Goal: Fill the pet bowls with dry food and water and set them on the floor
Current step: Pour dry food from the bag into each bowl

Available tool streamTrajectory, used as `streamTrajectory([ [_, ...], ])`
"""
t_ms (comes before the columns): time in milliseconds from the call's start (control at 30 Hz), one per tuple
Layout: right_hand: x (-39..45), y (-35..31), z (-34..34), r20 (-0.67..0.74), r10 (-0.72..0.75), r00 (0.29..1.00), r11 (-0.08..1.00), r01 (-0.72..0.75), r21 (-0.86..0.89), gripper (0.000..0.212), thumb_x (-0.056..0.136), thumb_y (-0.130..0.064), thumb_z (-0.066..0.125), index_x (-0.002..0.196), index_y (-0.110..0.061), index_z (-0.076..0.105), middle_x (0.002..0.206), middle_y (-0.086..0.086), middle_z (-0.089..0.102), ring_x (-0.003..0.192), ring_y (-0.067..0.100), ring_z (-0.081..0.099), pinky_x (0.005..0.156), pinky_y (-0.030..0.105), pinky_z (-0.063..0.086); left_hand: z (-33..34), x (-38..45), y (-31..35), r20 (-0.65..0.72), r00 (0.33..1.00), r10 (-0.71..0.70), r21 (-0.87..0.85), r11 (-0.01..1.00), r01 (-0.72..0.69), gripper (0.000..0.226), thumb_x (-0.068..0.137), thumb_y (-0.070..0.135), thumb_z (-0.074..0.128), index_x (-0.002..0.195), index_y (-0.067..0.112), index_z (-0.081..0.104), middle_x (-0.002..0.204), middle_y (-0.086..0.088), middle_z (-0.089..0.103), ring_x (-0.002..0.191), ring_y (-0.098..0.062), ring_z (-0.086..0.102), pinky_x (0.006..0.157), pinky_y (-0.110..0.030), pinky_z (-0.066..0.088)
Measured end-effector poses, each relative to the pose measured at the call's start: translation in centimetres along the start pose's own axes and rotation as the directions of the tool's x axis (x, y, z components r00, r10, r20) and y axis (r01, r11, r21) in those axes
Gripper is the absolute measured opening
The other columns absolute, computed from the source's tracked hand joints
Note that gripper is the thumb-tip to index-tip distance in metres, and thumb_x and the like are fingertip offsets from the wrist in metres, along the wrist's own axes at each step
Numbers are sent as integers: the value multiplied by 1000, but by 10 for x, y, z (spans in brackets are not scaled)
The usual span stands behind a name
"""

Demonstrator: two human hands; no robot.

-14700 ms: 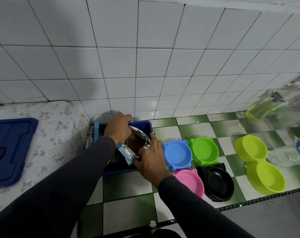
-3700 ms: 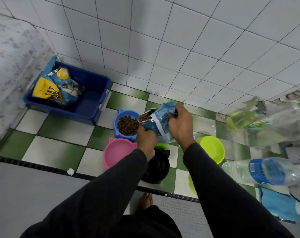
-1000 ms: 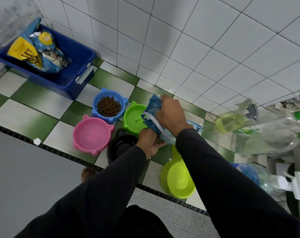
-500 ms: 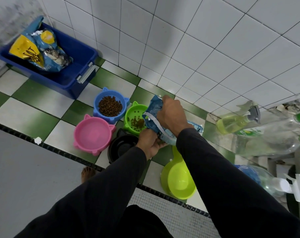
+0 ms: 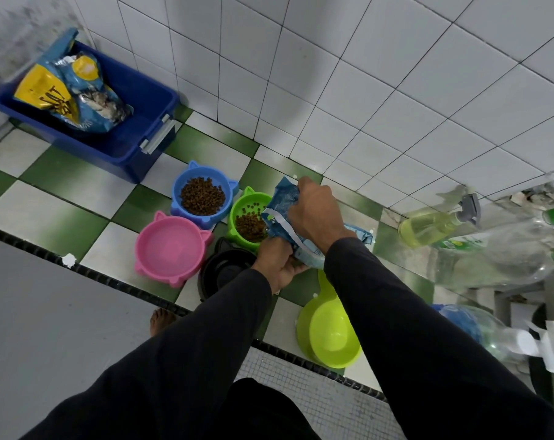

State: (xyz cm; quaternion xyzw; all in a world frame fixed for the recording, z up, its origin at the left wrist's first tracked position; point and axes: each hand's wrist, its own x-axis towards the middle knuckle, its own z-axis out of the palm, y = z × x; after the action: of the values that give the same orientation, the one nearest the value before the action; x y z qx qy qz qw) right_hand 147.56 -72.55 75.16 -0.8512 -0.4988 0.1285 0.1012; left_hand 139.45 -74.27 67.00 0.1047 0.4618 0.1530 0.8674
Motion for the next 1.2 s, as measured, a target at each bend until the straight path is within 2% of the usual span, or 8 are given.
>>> streamTrajectory([
  [133, 0, 0, 0, 2, -6, 1000, 1000, 6, -2, 19, 91, -10, 59, 108, -1, 56, 98, 18, 67, 84, 33, 64, 62, 34, 47, 0, 1, -1, -3, 1000, -15, 3, 1000, 15, 45, 98, -9, 29, 108, 18, 63, 109, -13, 69, 94, -31, 66, 72, -49, 54],
  [267, 0, 0, 0, 6, 9, 1000, 1000, -9, 5, 16, 92, -8, 58, 107, -2, 56, 98, 18, 66, 77, 28, 58, 61, 34, 46, -1, 2, 0, -9, 999, -35, 12, 999, 35, 46, 96, -11, 28, 106, 18, 64, 108, -13, 69, 96, -32, 65, 80, -54, 54],
  [467, 2, 1, -1, 14, 23, 1000, 1000, -23, 17, 17, 92, -7, 58, 108, -1, 56, 99, 20, 66, 75, 26, 53, 63, 37, 51, -3, 3, 2, -16, 999, -39, 48, 998, 39, 56, 96, -10, 30, 139, 13, 56, 135, -18, 65, 114, -38, 62, 84, -56, 54],
  [633, 5, 3, -2, 8, 31, 999, 999, -31, 39, 10, 90, -8, 56, 98, -5, 52, 93, 19, 66, 74, 32, 60, 62, 41, 55, -1, 0, 7, -16, 1000, -19, 51, 999, 20, 52, 98, -4, 33, 143, 12, 55, 133, -20, 65, 99, -34, 66, 73, -50, 58],
  [733, 6, 3, -2, 11, 31, 999, 999, -31, 41, 9, 89, -8, 56, 96, -8, 50, 91, 18, 66, 73, 32, 60, 59, 39, 51, 0, 0, 9, -17, 1000, -13, 70, 997, 15, 51, 99, -5, 33, 143, 11, 54, 121, -17, 67, 94, -32, 66, 70, -49, 56],
  [867, 8, 4, -2, 10, 36, 999, 998, -37, 51, 9, 89, -9, 56, 95, -8, 49, 90, 17, 65, 73, 32, 61, 59, 37, 50, -2, 3, 9, -21, 1000, -13, 97, 995, 15, 68, 88, -16, 25, 142, 12, 53, 109, -13, 68, 92, -32, 64, 80, -53, 54],
  [1067, 7, 4, -1, -1, 36, 999, 997, -36, 65, 10, 89, -8, 57, 99, -6, 53, 88, 13, 64, 73, 31, 62, 60, 38, 55, -2, 7, 9, -13, 1000, -7, 106, 994, 8, 67, 85, -17, 24, 135, 15, 55, 123, -17, 63, 102, -36, 61, 102, -64, 47],
  [1200, 6, 4, -2, -1, 39, 999, 995, -39, 87, 9, 90, -7, 56, 99, -6, 53, 88, 13, 62, 73, 30, 61, 57, 37, 51, -2, 6, 10, -24, 1000, 19, 114, 993, -17, 62, 90, -14, 28, 135, 17, 57, 119, -15, 66, 101, -35, 63, 97, -61, 51],
])
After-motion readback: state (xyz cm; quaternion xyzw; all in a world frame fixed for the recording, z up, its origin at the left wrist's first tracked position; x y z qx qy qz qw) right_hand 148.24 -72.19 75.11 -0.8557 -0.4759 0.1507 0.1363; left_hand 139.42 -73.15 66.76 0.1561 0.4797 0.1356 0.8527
